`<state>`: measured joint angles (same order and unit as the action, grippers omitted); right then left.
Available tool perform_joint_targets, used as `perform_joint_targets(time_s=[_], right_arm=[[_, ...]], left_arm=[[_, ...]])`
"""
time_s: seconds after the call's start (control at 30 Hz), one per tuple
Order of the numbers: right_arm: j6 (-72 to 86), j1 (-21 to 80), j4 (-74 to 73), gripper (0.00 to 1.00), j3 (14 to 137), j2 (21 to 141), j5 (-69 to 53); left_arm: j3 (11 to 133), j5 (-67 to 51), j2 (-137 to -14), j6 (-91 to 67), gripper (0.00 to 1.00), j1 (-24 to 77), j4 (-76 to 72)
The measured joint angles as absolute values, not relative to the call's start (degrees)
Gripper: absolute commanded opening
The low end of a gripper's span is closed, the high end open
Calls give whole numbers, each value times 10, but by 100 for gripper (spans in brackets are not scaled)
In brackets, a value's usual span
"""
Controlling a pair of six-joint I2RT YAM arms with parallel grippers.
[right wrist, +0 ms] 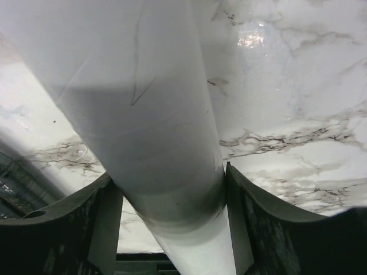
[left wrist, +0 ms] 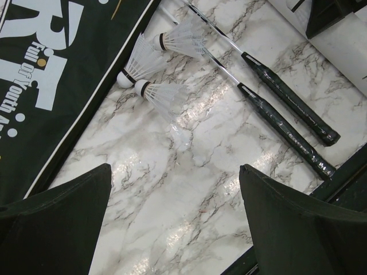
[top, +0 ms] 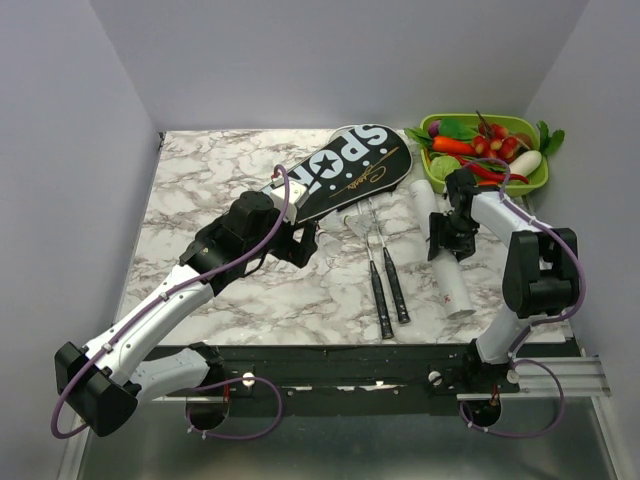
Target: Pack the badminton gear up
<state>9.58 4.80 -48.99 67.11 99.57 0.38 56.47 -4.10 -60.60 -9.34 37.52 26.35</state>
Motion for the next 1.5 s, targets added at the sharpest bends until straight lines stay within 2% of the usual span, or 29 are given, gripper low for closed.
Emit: perform_joint_targets(time_s=[0.1, 0.4, 0.87, 0.93, 1.2, 1.5], right_arm=[[96, 48, -490, 50, 671, 995, -4], [100, 62, -510, 50, 683, 966, -18], [81, 274, -541, 49, 788, 825, 84], [74, 301, -543, 46, 788, 815, 97], [60, 321, -546, 45, 785, 752, 148], [38, 381, -516, 45, 775, 691, 64]], left_arm=[[565, -37, -606, -93, 99, 375, 263], [564, -18, -606, -93, 99, 375, 263], [550, 42, -555, -78, 99, 375, 256], [546, 48, -546, -75, 99, 375, 253], [538, 65, -530, -66, 99, 375, 242], [533, 69, -517, -64, 99, 375, 233]])
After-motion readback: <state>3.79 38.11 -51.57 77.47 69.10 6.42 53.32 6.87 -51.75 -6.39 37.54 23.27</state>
